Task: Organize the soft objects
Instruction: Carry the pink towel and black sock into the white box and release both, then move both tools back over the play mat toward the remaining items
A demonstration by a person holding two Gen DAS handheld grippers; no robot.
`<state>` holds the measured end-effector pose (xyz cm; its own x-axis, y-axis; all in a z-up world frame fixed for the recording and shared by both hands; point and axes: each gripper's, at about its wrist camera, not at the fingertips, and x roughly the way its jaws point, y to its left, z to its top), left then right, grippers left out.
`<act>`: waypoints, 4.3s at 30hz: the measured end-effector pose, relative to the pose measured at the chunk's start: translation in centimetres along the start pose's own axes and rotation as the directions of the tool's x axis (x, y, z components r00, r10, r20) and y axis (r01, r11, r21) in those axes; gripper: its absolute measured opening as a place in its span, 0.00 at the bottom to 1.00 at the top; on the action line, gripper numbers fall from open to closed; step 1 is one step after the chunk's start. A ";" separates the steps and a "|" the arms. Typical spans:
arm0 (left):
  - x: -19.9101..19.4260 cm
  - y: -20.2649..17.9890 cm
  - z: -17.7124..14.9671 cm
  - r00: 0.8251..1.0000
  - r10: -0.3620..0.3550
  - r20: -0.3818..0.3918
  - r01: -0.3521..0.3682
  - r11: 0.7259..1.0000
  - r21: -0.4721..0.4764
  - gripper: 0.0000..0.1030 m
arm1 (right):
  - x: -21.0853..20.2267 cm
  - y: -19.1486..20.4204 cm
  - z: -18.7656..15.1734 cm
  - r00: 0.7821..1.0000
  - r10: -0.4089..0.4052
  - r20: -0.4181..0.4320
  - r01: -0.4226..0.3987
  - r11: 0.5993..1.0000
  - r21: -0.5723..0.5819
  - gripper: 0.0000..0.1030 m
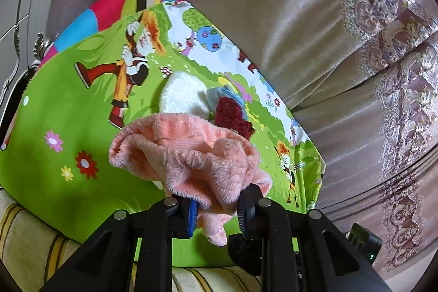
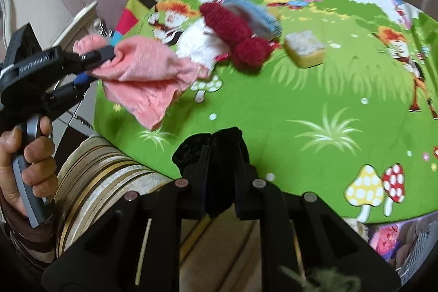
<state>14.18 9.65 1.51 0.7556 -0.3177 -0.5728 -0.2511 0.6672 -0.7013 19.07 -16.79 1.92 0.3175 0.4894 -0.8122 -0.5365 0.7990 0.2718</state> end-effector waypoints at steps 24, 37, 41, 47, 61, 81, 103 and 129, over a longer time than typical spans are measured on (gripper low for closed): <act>1.5 -8.9 -4.7 0.983 -0.124 -0.136 0.142 0.981 0.133 0.23 | -9.7 -5.4 -3.9 0.966 -0.218 0.139 0.204 0.973 0.108 0.17; 4.2 -14.5 -9.3 0.946 -0.172 -0.274 0.230 0.954 0.194 0.23 | -14.4 -9.9 -7.6 0.914 -0.373 0.159 0.339 0.918 0.206 0.17; 4.8 -16.9 -10.9 0.929 -0.194 -0.316 0.271 0.936 0.222 0.23 | -16.3 -12.1 -9.3 0.899 -0.410 0.155 0.363 0.894 0.264 0.17; 6.4 -20.9 -13.8 0.893 -0.212 -0.397 0.332 0.906 0.264 0.23 | -19.2 -15.2 -12.3 0.871 -0.472 0.139 0.404 0.847 0.345 0.17; 11.1 -26.3 -22.1 0.779 -0.154 -0.608 0.418 0.851 0.319 0.28 | -22.2 -19.9 -17.1 0.807 -0.587 0.063 0.502 0.738 0.450 0.18; 12.0 -25.4 -22.5 0.739 -0.117 -0.663 0.396 0.872 0.287 0.59 | -22.3 -20.4 -17.5 0.814 -0.577 0.067 0.480 0.734 0.480 0.74; 9.9 -21.0 -14.7 0.847 -0.138 -0.513 0.300 0.921 0.248 0.59 | -20.0 -16.7 -12.9 0.840 -0.531 0.109 0.457 0.802 0.384 0.78; 5.3 -3.9 0.6 0.979 0.077 -0.190 -0.056 0.992 0.112 0.72 | -12.7 -11.6 -3.8 0.920 -0.362 0.150 0.318 0.914 0.252 0.81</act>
<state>19.52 5.76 1.47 0.6053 -0.3877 -0.6952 -0.2241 0.7550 -0.6162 18.31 -33.59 7.11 0.6033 0.2138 -0.7684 -0.1923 0.9740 0.1200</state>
